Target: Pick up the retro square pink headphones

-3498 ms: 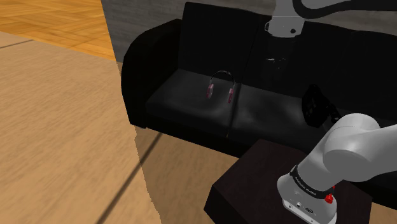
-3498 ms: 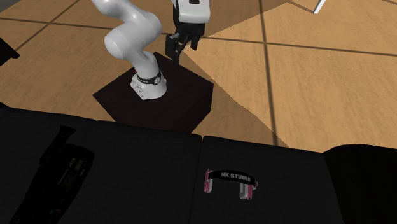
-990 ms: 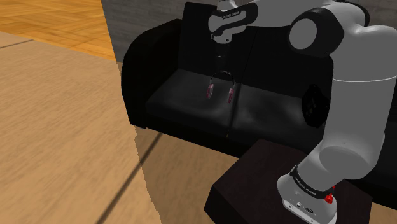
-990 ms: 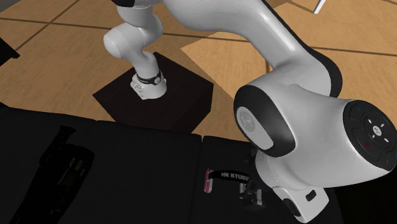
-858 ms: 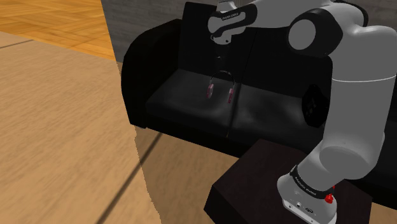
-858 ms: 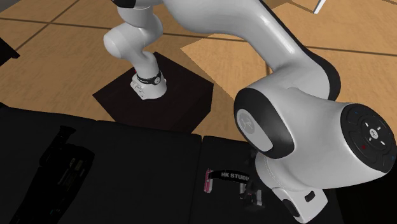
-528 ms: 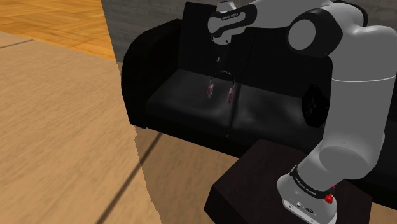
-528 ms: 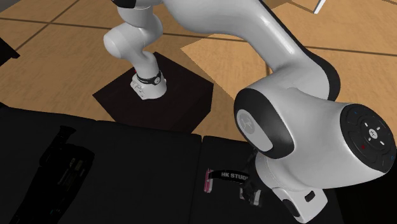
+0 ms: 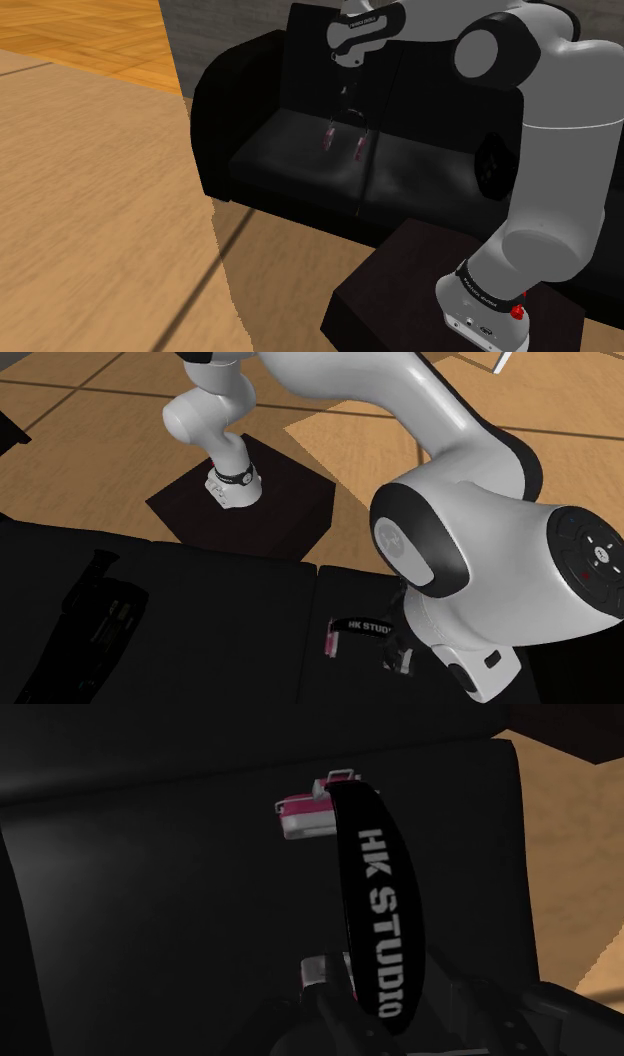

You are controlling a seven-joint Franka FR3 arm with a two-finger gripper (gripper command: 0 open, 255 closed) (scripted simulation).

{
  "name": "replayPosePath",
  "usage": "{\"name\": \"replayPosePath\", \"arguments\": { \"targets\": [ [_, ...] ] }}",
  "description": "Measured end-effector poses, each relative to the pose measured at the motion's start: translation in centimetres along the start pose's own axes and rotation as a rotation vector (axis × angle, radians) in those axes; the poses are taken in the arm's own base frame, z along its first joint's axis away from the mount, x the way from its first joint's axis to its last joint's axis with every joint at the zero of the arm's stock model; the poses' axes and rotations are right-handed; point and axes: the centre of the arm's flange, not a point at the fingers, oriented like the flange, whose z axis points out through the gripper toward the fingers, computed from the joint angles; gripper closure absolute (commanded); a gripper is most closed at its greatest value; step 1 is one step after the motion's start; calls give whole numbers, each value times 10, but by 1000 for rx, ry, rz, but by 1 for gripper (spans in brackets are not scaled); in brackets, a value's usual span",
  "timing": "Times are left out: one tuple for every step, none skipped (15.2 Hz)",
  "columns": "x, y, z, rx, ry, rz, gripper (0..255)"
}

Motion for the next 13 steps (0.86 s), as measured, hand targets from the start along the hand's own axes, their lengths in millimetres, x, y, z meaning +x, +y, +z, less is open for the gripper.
{"name": "replayPosePath", "arguments": {
  "targets": [
    [0, 0, -5, 0, 0, 0, 255],
    [-1, 1, -10, 0, 0, 0, 255],
    [-2, 1, -15, 0, 0, 0, 255],
    [-2, 0, -20, 0, 0, 0, 255],
    [-3, 0, -25, 0, 0, 0, 255],
    [-4, -1, -31, 0, 0, 0, 255],
    [-6, -1, -37, 0, 0, 0, 255],
    [-7, 0, -40, 0, 0, 0, 255],
    [-8, -1, -46, 0, 0, 0, 255],
    [-7, -1, -51, 0, 0, 0, 255],
    [-8, 0, -57, 0, 0, 0, 255],
    [-9, -1, -62, 0, 0, 0, 255],
    [-9, -1, -66, 0, 0, 0, 255]
  ]
}}
